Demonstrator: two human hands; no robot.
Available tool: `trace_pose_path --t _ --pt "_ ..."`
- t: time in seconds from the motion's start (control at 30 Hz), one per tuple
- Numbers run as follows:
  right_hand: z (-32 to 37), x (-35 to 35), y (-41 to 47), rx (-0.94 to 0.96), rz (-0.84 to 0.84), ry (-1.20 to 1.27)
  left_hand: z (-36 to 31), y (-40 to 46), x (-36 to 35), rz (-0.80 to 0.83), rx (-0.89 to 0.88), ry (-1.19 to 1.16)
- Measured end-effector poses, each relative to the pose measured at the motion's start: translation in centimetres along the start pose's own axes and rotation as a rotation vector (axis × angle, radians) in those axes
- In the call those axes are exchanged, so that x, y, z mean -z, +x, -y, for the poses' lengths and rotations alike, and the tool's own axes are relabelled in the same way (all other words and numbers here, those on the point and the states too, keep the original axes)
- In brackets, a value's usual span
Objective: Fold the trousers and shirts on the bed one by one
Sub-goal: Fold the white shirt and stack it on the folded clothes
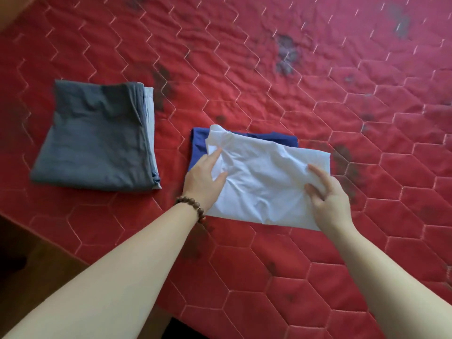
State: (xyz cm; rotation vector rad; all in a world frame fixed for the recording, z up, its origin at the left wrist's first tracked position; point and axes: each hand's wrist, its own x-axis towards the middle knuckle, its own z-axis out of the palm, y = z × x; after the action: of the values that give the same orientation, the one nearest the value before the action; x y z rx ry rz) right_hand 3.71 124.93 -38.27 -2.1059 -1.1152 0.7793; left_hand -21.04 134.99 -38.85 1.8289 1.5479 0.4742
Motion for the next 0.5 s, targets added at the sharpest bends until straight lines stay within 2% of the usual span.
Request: trace_pose_path --t 0.27,0.4,0.5 --pt "1.3 -5.3 5.4 0.002 0.016 -0.043 5.3 5.6 0.0 -0.036 0.014 0.028" --pt "-0.2 -7.5 7.0 -0.081 0.148 -0.126 8.0 6.6 -1.5 0.115 0.038 0.207" --pt "-0.2 -7.8 7.3 -0.106 0.147 -0.192 8.0 6.6 -1.5 0.145 0.043 0.331"
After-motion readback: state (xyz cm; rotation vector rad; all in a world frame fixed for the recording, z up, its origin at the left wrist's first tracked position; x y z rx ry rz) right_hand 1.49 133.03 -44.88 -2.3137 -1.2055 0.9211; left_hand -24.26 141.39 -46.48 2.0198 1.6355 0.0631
